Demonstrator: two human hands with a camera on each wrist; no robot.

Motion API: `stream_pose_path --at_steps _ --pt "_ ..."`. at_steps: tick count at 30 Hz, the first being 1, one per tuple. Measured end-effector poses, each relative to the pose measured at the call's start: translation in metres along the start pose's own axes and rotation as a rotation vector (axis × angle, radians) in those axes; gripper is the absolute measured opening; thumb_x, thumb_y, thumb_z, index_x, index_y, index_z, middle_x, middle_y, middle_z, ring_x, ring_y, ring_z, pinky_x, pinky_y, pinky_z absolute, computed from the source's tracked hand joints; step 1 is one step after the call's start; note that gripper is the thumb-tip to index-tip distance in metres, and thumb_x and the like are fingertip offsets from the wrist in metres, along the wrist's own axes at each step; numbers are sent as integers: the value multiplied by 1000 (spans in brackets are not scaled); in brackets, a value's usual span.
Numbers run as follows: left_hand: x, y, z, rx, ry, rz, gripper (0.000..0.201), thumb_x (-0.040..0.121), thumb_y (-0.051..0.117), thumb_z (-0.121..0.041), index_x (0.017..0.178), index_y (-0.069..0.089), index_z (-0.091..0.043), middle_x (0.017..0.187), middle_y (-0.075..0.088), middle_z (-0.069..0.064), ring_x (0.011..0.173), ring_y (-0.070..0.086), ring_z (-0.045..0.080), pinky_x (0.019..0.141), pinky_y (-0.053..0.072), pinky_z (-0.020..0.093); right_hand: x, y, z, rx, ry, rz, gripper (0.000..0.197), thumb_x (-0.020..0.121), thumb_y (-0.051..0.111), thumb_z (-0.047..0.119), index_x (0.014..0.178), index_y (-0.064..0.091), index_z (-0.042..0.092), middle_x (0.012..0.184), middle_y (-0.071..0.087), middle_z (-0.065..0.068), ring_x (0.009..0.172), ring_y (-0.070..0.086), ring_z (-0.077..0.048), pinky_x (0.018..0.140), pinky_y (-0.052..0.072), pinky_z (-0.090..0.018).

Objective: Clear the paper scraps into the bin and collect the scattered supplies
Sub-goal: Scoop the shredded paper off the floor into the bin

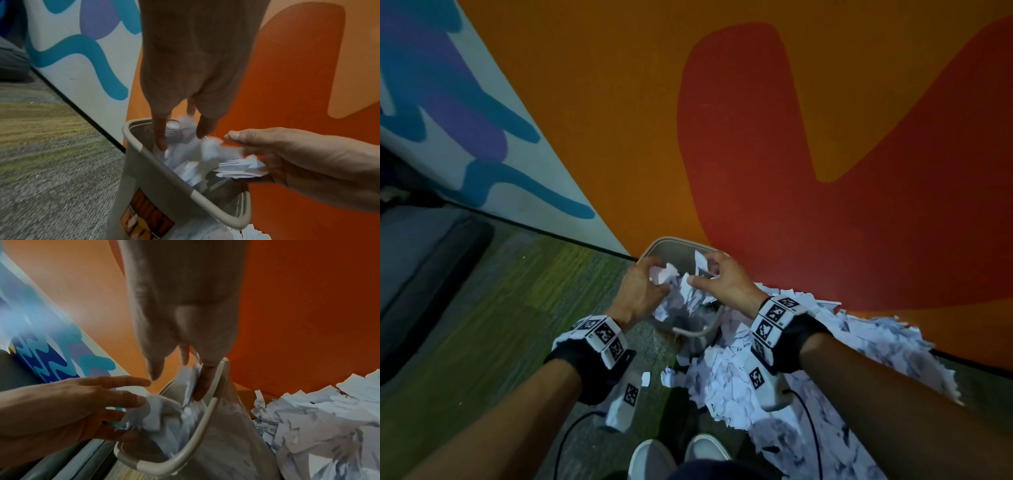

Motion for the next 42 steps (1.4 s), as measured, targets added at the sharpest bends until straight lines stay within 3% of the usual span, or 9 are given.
stream_pose_path --at_steps 6,10,15,18,25,30,36,39,42 --pt "-4 -1 -6 144 102 5 68 82 74 -20 144 45 -12 138 44 12 121 52 30 107 46 44 -2 -19 -14 -45 19 -53 51 86 74 29 133 54 21 126 58 -1 112 61 -20 94 55 -44" --pt "-23 19 -39 163 326 -68 37 89 65 -15 126 58 -16 124 53 3 97 63 21 89 53 42 -21 -51 -37 37 0 -151 32 86 72 21 117 64 17 116 65 0 101 66 -20 86 57 -46" --pt "-38 103 -67 101 468 175 27 82 54 -4 104 66 -14 91 66 5 74 63 21 62 48 31 -53 -76 -115 -34 160 -126 33 88 73 25 118 64 15 122 60 -3 103 65 -25 88 55 -44" --pt "-30 161 -51 200 409 356 32 86 58 -10 116 65 -14 107 66 9 92 65 26 77 55 37 -62 -76 -167 -175 183 -83 38 83 77 23 117 63 12 123 62 -9 115 58 -26 90 46 -32" --pt "10 256 10 270 244 592 100 79 69 -61 157 13 -30 155 17 14 142 25 42 109 37 53 -60 -67 -245 -538 413 95 117 69 76 67 156 4 38 165 -6 -8 148 0 -45 116 18 -59" --pt "32 293 29 449 225 593 126 76 83 -38 152 -17 -46 159 -31 14 147 -12 50 111 29 63 -36 -50 -271 -700 431 180 132 63 79 66 149 -19 48 162 -25 -5 146 -10 -49 109 20 -69" --pt "46 310 45 382 244 524 107 79 82 -25 156 9 -37 161 -18 19 144 22 50 109 42 47 -23 -26 -291 -756 401 121 111 78 73 53 151 -10 47 163 -19 -7 145 -5 -52 110 19 -72" --pt "46 305 46 321 307 423 71 81 69 -5 140 35 -26 146 18 13 113 56 36 83 59 37 -22 -30 -292 -823 331 39 84 84 66 48 150 15 38 159 10 -11 140 18 -46 102 38 -62" --pt "42 292 36 294 324 369 46 89 47 8 128 45 -16 132 32 8 95 52 16 72 56 22 -22 -41 -290 -849 263 20 59 88 61 42 140 37 27 140 33 -11 128 33 -40 90 47 -53"
Point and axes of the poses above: each hand's wrist, its own x-axis towards the middle knuckle, its own y-axis out of the palm, z = x × y, the point moved 1 cm from there along x, towards the middle knuckle
